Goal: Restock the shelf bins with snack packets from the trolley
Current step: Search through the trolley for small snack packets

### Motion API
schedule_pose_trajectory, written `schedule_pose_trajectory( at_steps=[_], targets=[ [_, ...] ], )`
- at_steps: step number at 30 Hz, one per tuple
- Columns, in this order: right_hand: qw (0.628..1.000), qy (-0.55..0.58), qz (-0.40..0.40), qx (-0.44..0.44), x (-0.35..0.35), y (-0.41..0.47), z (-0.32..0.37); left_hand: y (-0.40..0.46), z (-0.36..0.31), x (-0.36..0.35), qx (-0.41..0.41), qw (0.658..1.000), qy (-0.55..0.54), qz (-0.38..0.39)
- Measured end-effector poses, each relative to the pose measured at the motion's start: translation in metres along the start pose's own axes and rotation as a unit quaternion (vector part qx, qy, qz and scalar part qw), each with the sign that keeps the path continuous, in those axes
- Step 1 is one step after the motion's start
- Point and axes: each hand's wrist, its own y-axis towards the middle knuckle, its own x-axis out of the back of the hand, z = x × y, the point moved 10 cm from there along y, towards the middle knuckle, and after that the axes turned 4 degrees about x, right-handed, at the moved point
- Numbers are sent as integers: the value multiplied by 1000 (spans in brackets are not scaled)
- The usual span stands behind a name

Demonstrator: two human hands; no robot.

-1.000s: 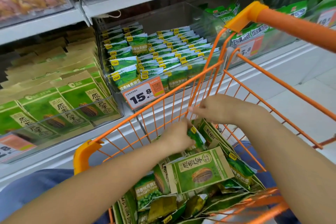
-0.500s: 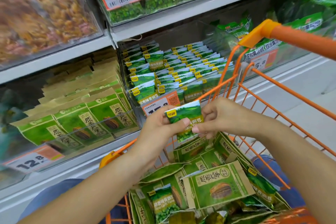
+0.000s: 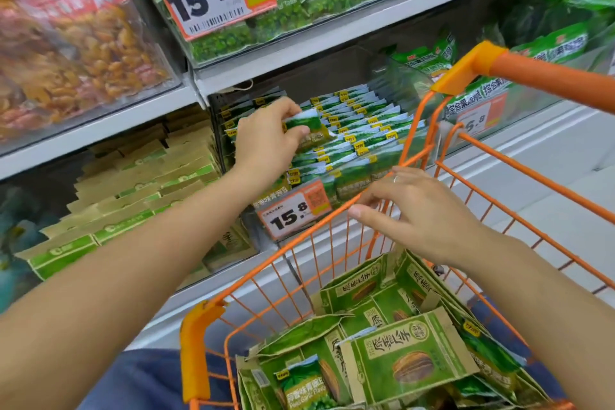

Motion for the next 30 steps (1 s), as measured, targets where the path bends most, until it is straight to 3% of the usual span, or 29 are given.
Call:
schedule_pose_trajectory(
  at_steps=[5,11,20,30],
  targets=[
    [997,-32,71,-17,-19,-1,-6,55,26,-23,38,986,159,41],
    [993,-37,109,1,-38,-4,-5,81,54,-48,89,963,207,147],
    [993,-42,109,22,-38,-1,-1,88,52,-43,78,960,255,80],
    [989,-44,139,-5,-39,-1,-3,90,63,-65,100,933,303,165]
  ],
)
